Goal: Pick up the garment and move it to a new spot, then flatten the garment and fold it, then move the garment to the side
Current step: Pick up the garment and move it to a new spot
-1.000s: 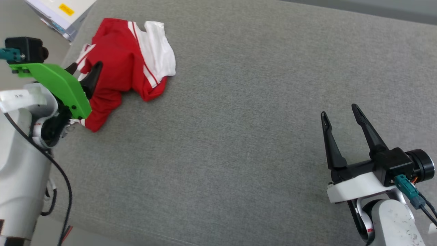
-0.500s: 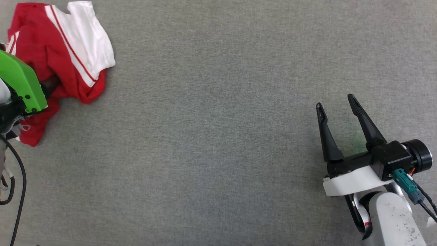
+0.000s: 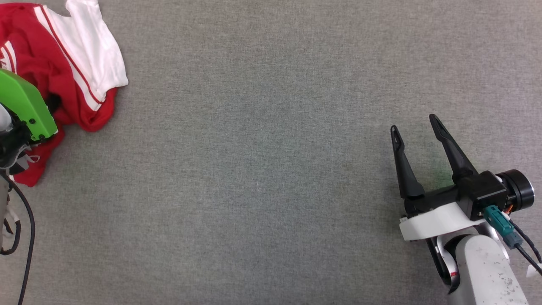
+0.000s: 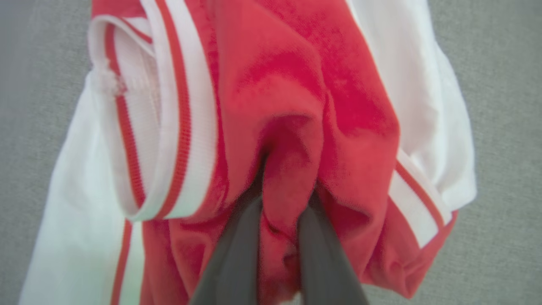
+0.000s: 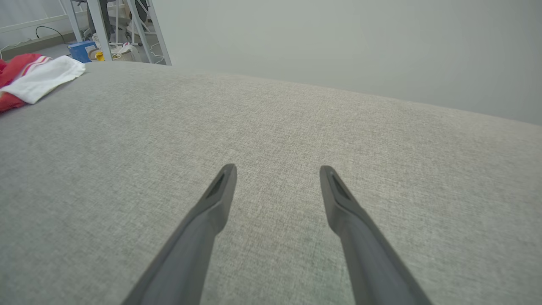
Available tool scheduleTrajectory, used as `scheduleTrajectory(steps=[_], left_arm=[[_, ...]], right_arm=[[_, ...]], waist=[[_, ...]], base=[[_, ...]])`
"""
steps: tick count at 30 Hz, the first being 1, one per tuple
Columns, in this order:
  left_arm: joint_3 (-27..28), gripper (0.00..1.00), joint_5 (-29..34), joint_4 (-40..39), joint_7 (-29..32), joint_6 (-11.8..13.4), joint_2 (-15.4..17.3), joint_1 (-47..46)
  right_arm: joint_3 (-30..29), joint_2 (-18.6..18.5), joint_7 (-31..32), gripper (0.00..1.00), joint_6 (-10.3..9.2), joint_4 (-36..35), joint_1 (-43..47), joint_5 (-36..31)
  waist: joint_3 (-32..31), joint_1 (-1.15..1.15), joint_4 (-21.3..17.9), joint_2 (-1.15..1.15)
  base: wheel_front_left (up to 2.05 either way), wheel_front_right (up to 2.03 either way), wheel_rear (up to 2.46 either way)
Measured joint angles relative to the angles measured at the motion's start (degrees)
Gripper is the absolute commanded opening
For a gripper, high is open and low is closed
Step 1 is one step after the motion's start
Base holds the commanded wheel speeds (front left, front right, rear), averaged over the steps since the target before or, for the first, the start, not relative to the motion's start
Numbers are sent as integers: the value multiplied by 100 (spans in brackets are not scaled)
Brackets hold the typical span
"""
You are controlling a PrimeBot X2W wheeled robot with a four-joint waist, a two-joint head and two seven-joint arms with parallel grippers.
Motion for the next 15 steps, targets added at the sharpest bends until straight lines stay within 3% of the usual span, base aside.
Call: scheduleTrajectory(steps=[15], left_arm=[[-294, 0, 517, -750, -2159, 0, 10, 115]], right_arm=[[-170, 1, 0, 100, 0, 229, 162, 389]], waist=[[-1066, -1, 58, 0]], base=[[0, 0, 0]])
